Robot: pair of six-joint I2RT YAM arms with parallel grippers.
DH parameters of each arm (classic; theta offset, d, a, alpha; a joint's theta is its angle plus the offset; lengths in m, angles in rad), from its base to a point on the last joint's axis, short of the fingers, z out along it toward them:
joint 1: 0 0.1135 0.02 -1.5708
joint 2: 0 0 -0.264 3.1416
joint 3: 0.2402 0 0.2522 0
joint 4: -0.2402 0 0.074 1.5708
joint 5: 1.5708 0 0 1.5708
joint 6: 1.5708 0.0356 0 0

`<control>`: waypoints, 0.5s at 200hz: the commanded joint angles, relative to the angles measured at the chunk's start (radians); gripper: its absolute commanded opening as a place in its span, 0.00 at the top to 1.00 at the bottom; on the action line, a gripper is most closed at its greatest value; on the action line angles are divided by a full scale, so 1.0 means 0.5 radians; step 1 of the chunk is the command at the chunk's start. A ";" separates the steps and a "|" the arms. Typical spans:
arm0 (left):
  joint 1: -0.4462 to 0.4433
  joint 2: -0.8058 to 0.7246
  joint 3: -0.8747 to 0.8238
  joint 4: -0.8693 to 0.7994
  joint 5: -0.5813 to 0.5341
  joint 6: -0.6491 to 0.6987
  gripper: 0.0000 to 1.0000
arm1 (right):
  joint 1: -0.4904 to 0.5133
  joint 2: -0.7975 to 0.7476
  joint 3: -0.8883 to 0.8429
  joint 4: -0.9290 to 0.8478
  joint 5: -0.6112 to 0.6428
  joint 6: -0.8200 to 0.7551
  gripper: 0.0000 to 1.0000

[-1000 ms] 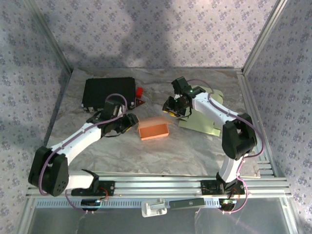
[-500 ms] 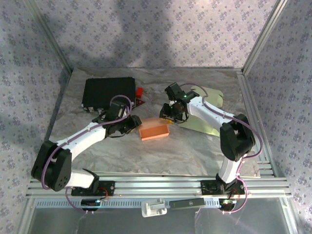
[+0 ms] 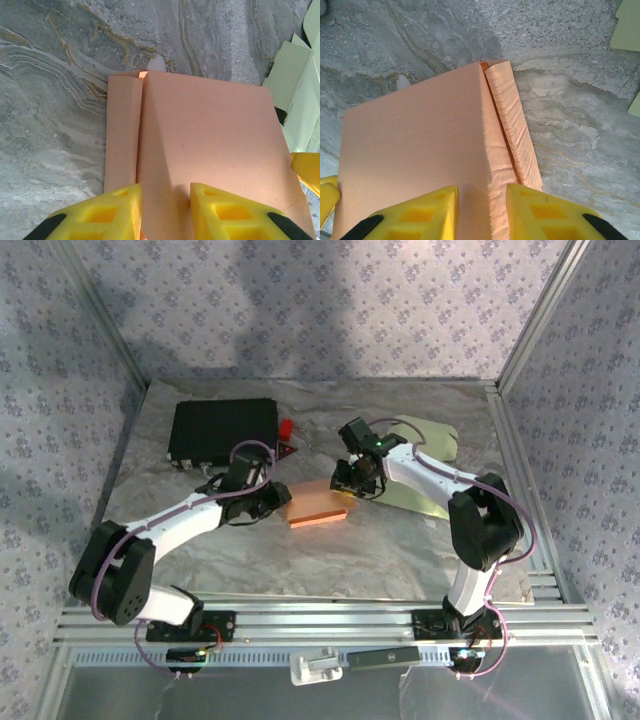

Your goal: Fold the paper box

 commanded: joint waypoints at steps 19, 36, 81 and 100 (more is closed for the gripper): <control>-0.020 0.035 -0.058 0.053 -0.043 -0.002 0.74 | 0.018 -0.013 -0.060 0.008 0.058 -0.014 0.70; -0.022 0.045 -0.063 0.057 -0.053 0.006 0.74 | 0.021 -0.015 -0.077 0.012 0.070 -0.017 0.71; -0.025 0.057 -0.093 0.047 -0.085 0.035 0.77 | 0.032 -0.002 -0.097 0.006 0.113 -0.022 0.73; -0.025 0.063 -0.096 0.027 -0.101 0.055 0.78 | 0.039 0.009 -0.105 -0.004 0.147 -0.027 0.73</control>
